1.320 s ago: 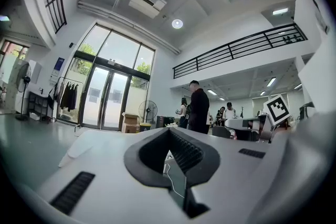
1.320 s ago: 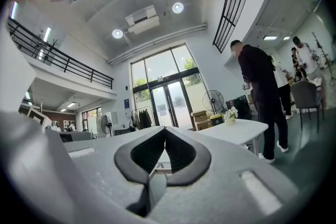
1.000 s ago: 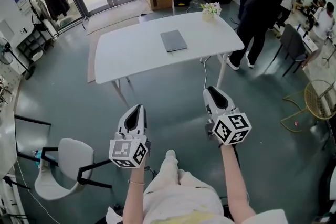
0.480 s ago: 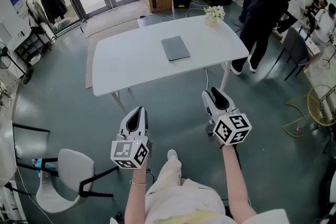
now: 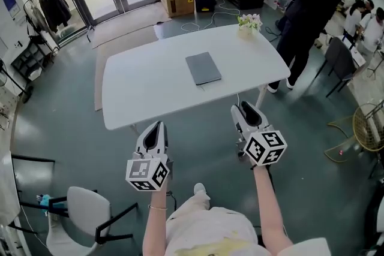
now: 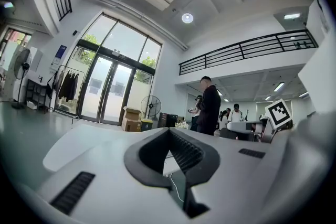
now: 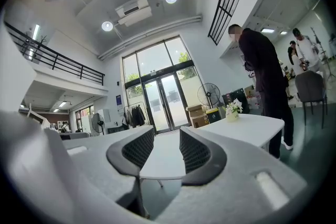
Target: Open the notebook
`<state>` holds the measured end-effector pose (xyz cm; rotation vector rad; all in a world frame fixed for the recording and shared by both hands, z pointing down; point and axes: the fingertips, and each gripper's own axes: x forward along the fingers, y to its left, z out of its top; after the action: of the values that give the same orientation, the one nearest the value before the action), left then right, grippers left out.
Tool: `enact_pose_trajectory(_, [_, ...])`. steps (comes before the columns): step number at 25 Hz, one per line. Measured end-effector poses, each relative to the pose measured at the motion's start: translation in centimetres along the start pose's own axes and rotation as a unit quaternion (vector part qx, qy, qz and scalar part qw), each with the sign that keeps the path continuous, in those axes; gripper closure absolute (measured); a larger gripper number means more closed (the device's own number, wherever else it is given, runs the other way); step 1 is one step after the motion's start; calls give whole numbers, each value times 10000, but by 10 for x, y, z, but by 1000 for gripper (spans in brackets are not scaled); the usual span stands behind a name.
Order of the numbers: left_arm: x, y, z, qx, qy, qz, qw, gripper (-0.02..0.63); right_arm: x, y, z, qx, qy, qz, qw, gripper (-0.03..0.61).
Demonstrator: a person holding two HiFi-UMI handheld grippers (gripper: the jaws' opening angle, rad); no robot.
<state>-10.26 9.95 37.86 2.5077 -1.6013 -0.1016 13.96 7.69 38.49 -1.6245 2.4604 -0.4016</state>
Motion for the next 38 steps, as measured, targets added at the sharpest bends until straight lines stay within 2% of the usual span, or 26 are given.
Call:
enact_pose_trajectory(9, [49, 29, 3, -16, 47, -151, 9999, 614, 55, -16, 4, -46, -12, -123, 9999, 439])
enact_pose_trajectory(18, [86, 55, -11, -193, 271, -112, 9994, 615, 99, -32, -5, 52, 125, -211, 9997, 430])
enact_pose_trajectory(28, [171, 84, -24, -406, 437, 43, 9982, 614, 184, -84, -13, 214, 357, -144, 9990, 430])
enact_pose_trajectory(38, [269, 99, -39, -667, 749, 159, 9948, 615, 265, -148, -22, 352, 904, -107, 9952, 430])
